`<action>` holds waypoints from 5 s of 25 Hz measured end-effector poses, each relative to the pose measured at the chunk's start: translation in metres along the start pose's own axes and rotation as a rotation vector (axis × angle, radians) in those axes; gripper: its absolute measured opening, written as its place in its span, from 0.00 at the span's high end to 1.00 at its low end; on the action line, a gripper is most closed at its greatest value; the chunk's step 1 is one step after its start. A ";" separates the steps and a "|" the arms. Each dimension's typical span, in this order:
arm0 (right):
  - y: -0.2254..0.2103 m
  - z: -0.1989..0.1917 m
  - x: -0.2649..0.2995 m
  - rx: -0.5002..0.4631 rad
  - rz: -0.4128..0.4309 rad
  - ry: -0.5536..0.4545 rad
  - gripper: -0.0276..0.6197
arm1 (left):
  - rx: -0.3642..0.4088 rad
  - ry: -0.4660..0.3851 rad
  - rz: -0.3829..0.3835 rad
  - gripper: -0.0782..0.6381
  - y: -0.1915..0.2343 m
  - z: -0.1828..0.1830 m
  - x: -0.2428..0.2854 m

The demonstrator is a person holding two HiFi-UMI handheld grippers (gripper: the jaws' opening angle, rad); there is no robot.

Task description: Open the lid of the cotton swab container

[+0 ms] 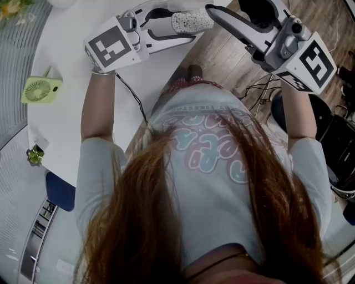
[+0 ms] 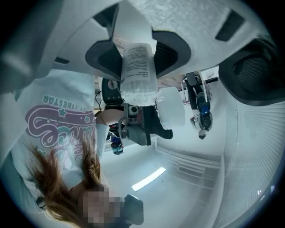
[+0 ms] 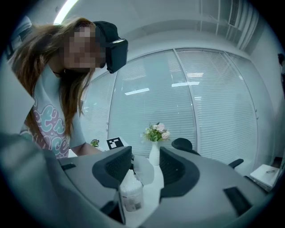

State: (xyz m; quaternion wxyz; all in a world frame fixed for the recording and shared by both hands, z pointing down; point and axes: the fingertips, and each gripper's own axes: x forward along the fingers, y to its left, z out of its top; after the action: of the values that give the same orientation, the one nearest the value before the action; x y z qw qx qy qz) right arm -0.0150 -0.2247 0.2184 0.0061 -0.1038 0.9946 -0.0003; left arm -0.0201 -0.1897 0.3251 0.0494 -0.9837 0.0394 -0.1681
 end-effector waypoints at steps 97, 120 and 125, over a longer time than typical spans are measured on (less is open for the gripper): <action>-0.015 -0.026 -0.012 0.088 -0.133 -0.034 0.67 | -0.148 -0.043 0.651 0.57 0.061 0.008 -0.065; 0.002 -0.019 -0.003 0.039 -0.177 -0.053 0.88 | -0.073 -0.130 0.642 0.83 0.026 0.058 -0.061; 0.001 -0.022 0.000 0.048 -0.183 -0.046 0.90 | -0.089 -0.146 0.625 0.85 0.028 0.058 -0.060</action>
State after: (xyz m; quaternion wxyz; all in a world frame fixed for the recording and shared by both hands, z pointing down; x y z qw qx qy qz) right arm -0.0155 -0.2242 0.2400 0.0312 -0.1941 0.9802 -0.0223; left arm -0.0591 -0.2066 0.2481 0.0584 -0.9347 0.3430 -0.0720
